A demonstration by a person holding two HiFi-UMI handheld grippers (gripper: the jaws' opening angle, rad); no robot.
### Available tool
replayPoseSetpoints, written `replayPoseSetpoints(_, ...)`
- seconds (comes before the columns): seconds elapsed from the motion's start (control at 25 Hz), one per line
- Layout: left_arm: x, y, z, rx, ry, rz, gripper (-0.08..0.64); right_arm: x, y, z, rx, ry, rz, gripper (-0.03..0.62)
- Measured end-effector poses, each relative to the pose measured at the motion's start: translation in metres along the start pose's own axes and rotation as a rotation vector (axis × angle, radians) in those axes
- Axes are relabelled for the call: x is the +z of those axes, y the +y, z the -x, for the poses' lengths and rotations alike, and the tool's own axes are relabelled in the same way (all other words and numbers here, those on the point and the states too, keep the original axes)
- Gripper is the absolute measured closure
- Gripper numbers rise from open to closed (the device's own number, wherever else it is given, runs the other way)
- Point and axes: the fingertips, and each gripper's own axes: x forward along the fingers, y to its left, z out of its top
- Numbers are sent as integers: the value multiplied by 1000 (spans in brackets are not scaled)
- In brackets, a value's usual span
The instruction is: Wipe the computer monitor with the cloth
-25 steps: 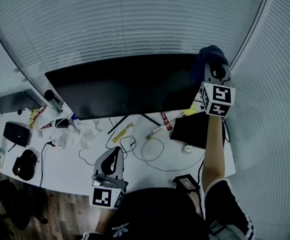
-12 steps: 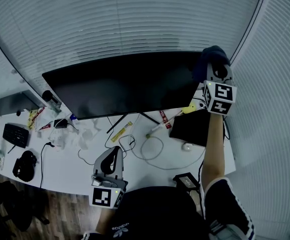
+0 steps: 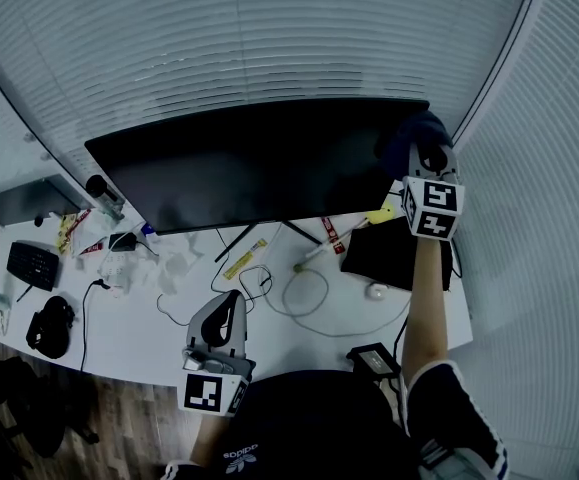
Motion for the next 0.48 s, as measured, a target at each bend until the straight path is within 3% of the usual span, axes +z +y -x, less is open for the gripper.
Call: replayPoseSetpoints(0.48, -5, 2, -5, 8, 25, 7, 555, -34, 11, -2, 24, 47, 1, 546)
